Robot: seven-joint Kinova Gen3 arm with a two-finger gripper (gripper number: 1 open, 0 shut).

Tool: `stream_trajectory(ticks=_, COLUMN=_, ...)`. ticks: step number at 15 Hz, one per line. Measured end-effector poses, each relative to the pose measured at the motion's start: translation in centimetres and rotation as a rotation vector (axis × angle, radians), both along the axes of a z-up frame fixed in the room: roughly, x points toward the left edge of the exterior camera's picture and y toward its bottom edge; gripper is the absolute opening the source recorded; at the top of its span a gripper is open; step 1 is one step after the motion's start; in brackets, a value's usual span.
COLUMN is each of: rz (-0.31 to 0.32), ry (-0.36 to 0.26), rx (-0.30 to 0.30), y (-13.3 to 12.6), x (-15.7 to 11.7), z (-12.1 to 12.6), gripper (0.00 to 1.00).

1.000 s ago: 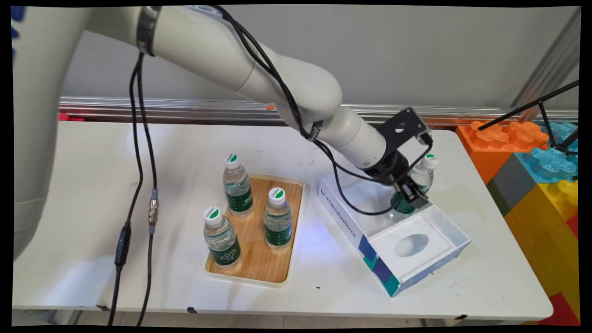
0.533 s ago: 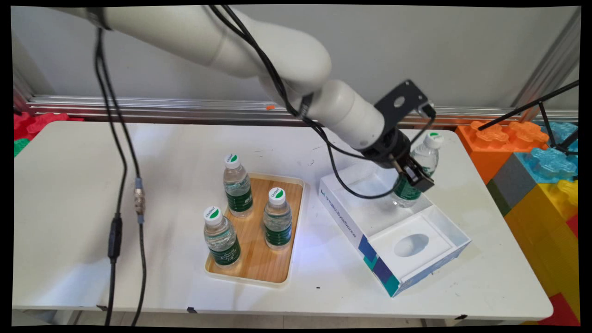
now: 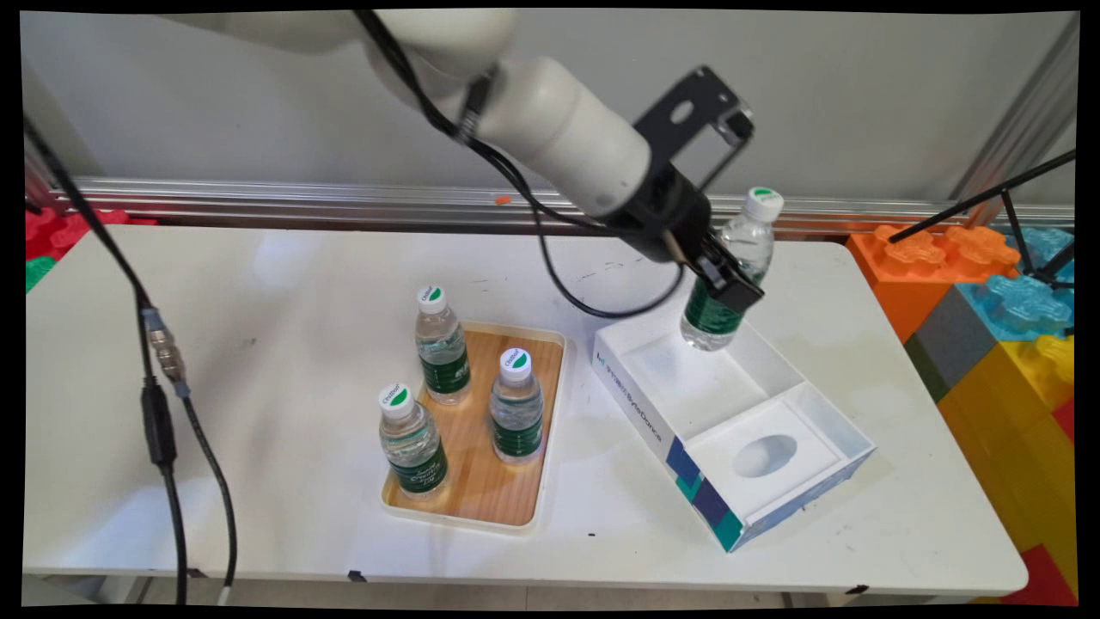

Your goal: Place the picked object on the tray

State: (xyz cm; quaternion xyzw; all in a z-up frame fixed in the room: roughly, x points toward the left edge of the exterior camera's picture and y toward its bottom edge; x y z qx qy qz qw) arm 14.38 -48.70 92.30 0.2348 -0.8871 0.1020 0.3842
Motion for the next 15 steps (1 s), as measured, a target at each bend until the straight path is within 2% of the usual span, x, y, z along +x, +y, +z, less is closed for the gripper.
stream_trajectory(ticks=3, rz=-0.082, ry=0.024, rx=-0.034, y=-0.1, x=3.0, z=2.3, gripper=0.00)
stream_trajectory(ticks=6, rz=-0.139, ry=0.056, rx=-0.055, y=-1.9, x=7.8, z=3.5, gripper=0.00)
stream_trajectory(ticks=11, rz=-0.219, ry=0.078, rx=-0.025, y=-5.6, x=14.7, z=1.9, gripper=0.00)
stream_trajectory(ticks=15, rz=-0.273, ry=0.108, rx=0.045, y=-7.2, x=19.5, z=0.0, gripper=0.00)
